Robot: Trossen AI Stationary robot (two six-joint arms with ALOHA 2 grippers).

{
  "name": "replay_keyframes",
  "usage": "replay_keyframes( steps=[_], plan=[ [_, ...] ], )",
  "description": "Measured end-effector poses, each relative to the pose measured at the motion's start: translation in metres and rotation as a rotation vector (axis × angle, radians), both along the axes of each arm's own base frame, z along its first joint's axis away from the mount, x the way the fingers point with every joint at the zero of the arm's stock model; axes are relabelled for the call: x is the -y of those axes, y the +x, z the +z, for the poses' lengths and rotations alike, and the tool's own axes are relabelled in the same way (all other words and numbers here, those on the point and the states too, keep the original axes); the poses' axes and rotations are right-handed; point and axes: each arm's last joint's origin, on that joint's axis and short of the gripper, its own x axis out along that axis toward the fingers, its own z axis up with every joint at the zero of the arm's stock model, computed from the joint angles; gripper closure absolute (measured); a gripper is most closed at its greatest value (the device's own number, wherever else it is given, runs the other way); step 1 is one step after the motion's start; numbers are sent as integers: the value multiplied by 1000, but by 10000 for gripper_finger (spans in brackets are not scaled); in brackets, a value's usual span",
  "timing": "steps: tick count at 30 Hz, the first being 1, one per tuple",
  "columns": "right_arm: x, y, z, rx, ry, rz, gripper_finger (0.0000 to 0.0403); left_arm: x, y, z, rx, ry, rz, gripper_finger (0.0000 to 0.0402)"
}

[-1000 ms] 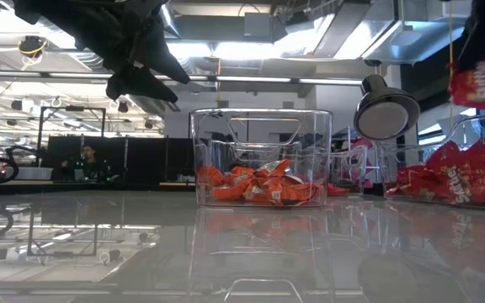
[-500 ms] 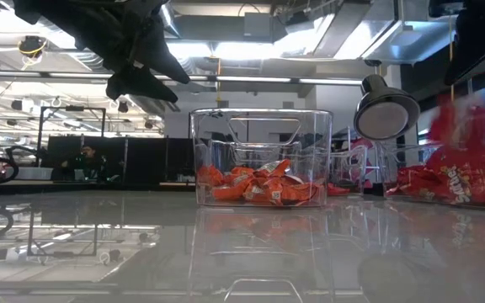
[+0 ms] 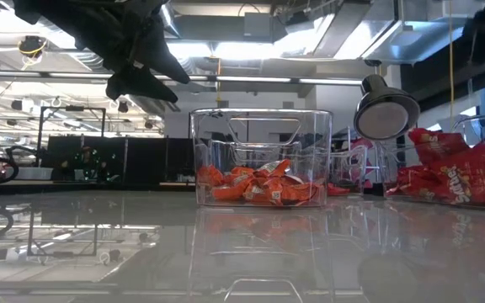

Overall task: Sort candy
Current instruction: Put the red candy pack into the bottom right transparent bin

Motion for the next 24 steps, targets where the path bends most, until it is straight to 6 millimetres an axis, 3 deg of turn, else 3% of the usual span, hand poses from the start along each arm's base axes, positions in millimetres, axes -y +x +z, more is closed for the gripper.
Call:
replay_keyframes(
  steps=[4,8,16,24],
  plan=[
    [-27,13,0,74,64,112,155,0,0,0,1,-2,1,169],
    [-55,21,-13,39,57,199,155,0,0,0,1,-3,1,169],
    [-109,21,-58,-240,74,192,155,0,0,0,2,-6,3,169],
    [-147,18,-102,-498,141,30,155,0,0,0,2,-6,3,169]
  ],
)
